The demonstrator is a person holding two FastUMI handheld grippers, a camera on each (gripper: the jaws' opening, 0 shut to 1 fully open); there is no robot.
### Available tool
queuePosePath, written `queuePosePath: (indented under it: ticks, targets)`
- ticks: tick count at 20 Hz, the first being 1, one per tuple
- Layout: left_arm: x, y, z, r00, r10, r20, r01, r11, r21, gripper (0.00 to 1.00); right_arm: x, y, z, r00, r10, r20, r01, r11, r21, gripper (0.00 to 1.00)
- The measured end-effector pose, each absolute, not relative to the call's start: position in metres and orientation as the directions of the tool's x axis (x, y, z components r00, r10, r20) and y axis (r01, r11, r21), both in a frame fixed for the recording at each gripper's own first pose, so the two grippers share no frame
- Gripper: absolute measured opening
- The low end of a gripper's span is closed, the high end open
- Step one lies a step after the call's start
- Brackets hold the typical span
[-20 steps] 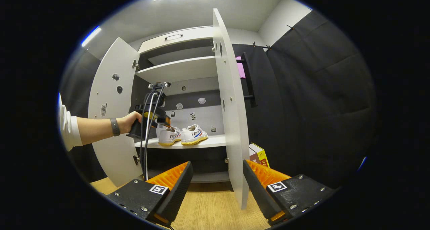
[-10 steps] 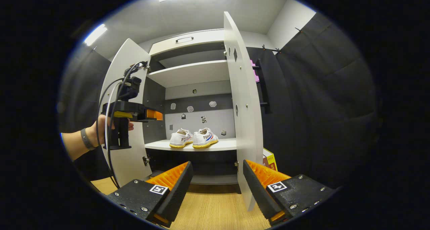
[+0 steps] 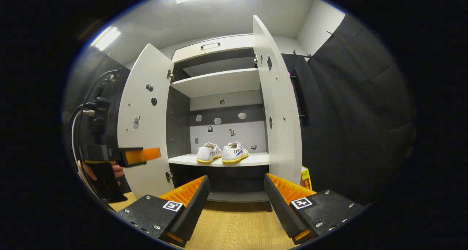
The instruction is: Grab one shoe with the right hand and put it into the shoe cabinet, grab the other shoe with the left hand and put it into the shoe cabinet; then close the right door with the right hand and the left door with the left hand.
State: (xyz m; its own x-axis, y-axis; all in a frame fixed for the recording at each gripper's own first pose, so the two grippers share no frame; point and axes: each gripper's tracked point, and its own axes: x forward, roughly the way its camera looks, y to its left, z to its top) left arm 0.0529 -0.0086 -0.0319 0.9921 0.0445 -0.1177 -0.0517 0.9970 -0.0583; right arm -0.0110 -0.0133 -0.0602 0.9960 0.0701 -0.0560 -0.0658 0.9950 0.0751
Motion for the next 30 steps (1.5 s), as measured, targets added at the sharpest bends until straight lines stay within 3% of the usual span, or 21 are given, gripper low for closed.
queuePosePath:
  ticks: [8, 14, 17, 23, 30]
  targets:
    - [0.003, -0.013, -0.066, 0.99, 0.093, -0.107, -0.094, 0.995, -0.009, 0.97, -0.023, -0.025, -0.074, 0.989, 0.097, -0.111, -0.081, 0.987, 0.142, 0.92]
    - [-0.007, -0.024, -0.081, 0.989, 0.076, -0.128, -0.078, 0.997, -0.014, 0.97, -0.007, -0.154, 0.001, 0.993, -0.122, -0.008, 0.121, 0.992, -0.026, 0.92]
    - [-0.008, -0.028, -0.082, 0.99, 0.058, -0.127, -0.058, 0.998, -0.003, 0.97, 0.021, -0.199, 0.052, 0.984, -0.177, 0.022, 0.178, 0.982, -0.068, 0.92]
    - [-0.009, -0.026, -0.084, 0.99, 0.064, -0.128, -0.064, 0.998, 0.007, 0.97, 0.092, -0.231, 0.104, 0.985, -0.167, 0.05, 0.17, 0.983, -0.068, 0.92]
    - [-0.01, -0.012, -0.092, 0.983, 0.099, -0.152, -0.097, 0.995, 0.021, 0.97, 0.124, -0.234, 0.102, 0.992, -0.119, 0.045, 0.12, 0.992, -0.029, 0.89]
